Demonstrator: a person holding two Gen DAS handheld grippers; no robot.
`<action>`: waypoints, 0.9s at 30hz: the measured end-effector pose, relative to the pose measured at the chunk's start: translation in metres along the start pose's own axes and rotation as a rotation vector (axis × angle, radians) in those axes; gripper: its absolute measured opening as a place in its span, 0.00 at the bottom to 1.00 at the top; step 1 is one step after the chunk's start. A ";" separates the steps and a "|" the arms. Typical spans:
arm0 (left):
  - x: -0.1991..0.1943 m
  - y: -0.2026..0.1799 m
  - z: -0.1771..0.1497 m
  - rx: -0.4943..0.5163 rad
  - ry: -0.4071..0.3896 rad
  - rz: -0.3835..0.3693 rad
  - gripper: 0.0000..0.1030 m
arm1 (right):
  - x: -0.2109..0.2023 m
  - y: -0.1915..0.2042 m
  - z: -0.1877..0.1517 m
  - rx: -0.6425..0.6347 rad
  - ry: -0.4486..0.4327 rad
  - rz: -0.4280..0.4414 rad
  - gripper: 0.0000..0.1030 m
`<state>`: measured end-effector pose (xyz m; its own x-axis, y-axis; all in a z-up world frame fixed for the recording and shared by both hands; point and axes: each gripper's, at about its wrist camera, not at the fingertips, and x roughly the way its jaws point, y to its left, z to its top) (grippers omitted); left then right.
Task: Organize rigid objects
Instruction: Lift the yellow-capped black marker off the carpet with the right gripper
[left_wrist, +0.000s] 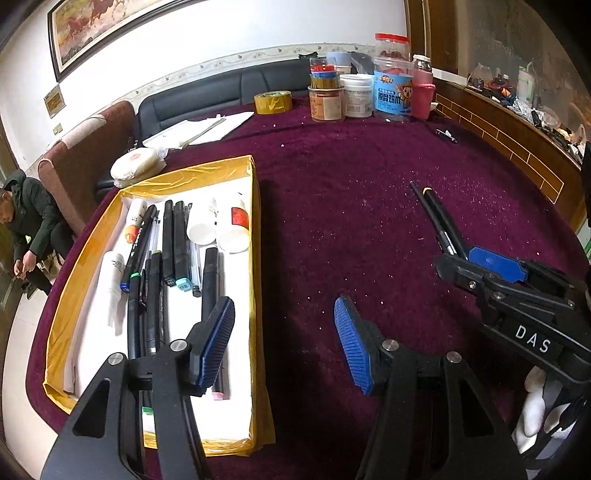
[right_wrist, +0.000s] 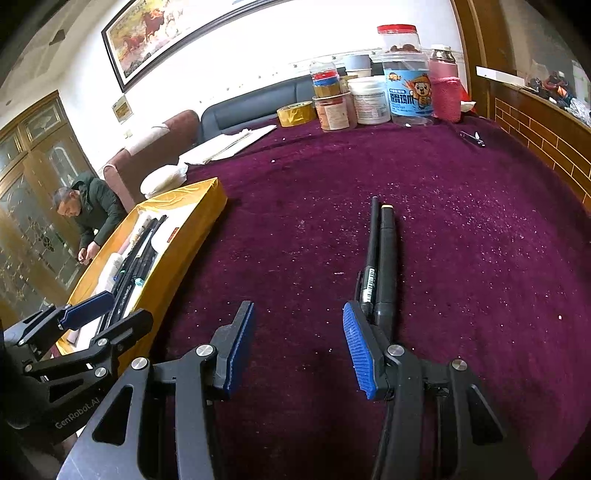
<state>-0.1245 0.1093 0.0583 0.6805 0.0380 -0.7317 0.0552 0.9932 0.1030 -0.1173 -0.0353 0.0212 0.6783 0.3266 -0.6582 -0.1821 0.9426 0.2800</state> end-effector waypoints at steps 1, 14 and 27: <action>0.001 0.000 0.000 0.001 0.004 -0.001 0.53 | 0.000 -0.001 0.000 0.002 0.001 0.000 0.43; 0.004 0.000 0.000 -0.025 0.033 -0.094 0.54 | -0.016 -0.036 0.016 0.052 -0.058 -0.050 0.43; 0.001 -0.001 0.003 -0.097 0.034 -0.214 0.54 | 0.020 -0.068 0.036 0.067 0.075 -0.085 0.43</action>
<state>-0.1217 0.1084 0.0597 0.6358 -0.1727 -0.7523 0.1243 0.9848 -0.1210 -0.0661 -0.0958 0.0141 0.6340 0.2520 -0.7311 -0.0762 0.9612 0.2652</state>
